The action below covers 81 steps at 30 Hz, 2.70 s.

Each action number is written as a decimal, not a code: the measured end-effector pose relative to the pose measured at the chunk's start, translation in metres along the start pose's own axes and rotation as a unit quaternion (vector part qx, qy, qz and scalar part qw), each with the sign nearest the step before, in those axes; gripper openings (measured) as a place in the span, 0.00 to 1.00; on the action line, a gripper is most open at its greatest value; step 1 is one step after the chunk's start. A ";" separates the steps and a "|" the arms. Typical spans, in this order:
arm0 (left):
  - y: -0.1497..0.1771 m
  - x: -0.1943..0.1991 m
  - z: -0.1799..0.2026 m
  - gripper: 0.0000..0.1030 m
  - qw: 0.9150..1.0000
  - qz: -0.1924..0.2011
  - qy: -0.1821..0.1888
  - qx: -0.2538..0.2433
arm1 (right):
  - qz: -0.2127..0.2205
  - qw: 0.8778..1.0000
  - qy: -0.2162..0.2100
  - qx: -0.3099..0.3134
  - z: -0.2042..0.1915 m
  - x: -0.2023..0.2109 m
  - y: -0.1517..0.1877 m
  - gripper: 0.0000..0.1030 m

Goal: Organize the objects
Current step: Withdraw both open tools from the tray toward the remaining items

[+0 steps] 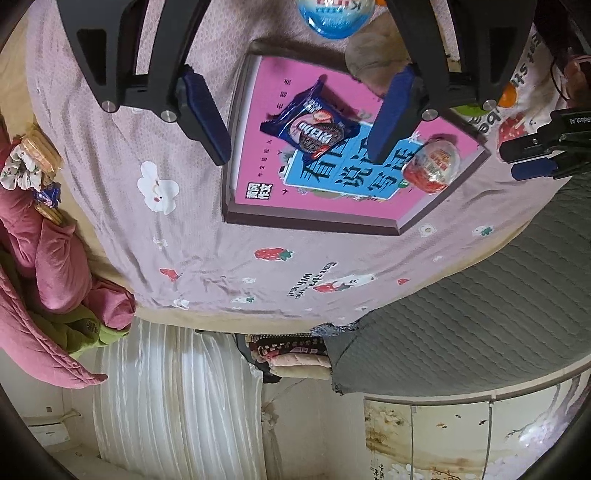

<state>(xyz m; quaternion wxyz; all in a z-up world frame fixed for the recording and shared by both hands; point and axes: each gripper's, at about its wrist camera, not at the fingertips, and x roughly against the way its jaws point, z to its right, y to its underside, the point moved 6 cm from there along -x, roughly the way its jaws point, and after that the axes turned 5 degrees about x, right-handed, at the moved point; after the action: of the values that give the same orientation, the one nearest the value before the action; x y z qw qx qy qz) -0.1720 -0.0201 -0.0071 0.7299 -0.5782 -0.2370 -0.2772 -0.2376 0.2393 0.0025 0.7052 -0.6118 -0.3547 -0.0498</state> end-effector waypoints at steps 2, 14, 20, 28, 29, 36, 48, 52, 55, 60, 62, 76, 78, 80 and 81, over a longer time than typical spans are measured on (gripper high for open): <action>0.003 0.004 0.002 0.66 1.000 0.000 -0.001 -0.001 | 0.003 1.000 -0.001 0.003 -0.001 0.004 0.000 0.74; 0.019 0.022 0.010 0.66 1.000 -0.004 -0.009 -0.009 | 0.017 1.000 -0.006 -0.001 -0.007 0.026 0.007 0.74; 0.024 0.028 0.006 0.66 1.000 -0.002 -0.010 -0.007 | 0.011 1.000 -0.006 0.004 -0.013 0.032 0.021 0.74; 0.036 0.032 0.005 0.66 1.000 -0.004 -0.011 -0.016 | 0.013 1.000 0.000 0.016 -0.020 0.039 0.031 0.75; 0.038 0.032 0.004 0.66 1.000 -0.006 -0.011 -0.017 | 0.011 1.000 0.001 0.018 -0.020 0.040 0.033 0.75; 0.050 0.032 -0.002 0.66 1.000 -0.015 -0.014 -0.015 | 0.006 1.000 0.005 0.019 -0.020 0.044 0.041 0.75; 0.060 0.037 0.002 0.66 0.999 -0.017 -0.011 -0.028 | 0.006 1.000 0.012 0.012 -0.024 0.059 0.058 0.75; 0.065 0.039 0.008 0.66 0.999 -0.014 -0.009 -0.040 | 0.003 0.999 0.023 0.023 -0.029 0.066 0.067 0.75; 0.067 0.039 0.013 0.66 0.999 -0.014 -0.006 -0.047 | -0.001 0.999 0.031 0.032 -0.033 0.070 0.073 0.75; 0.072 0.039 0.017 0.66 0.999 -0.016 -0.002 -0.049 | -0.014 0.999 0.034 0.036 -0.040 0.074 0.087 0.75; 0.075 0.039 0.019 0.66 0.998 -0.018 -0.003 -0.052 | -0.019 0.999 0.032 0.035 -0.042 0.076 0.092 0.75; 0.085 0.039 0.026 0.66 0.998 -0.019 0.000 -0.064 | -0.047 0.998 0.029 0.023 -0.054 0.081 0.118 0.75; 0.085 0.038 0.025 0.66 0.998 -0.019 -0.001 -0.065 | -0.050 0.998 0.027 0.020 -0.054 0.081 0.119 0.75; 0.087 0.038 0.025 0.66 0.998 -0.021 -0.001 -0.066 | -0.054 0.998 0.028 0.016 -0.053 0.082 0.122 0.75; 0.088 0.038 0.025 0.66 0.998 -0.021 0.000 -0.067 | -0.056 0.998 0.028 0.014 -0.053 0.082 0.124 0.75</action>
<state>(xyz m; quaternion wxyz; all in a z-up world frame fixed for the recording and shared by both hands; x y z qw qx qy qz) -0.0855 0.0151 -0.0387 0.6837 -0.6204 -0.2303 -0.3075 -0.0915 0.2522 -0.0538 0.7196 -0.5793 -0.3692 -0.1015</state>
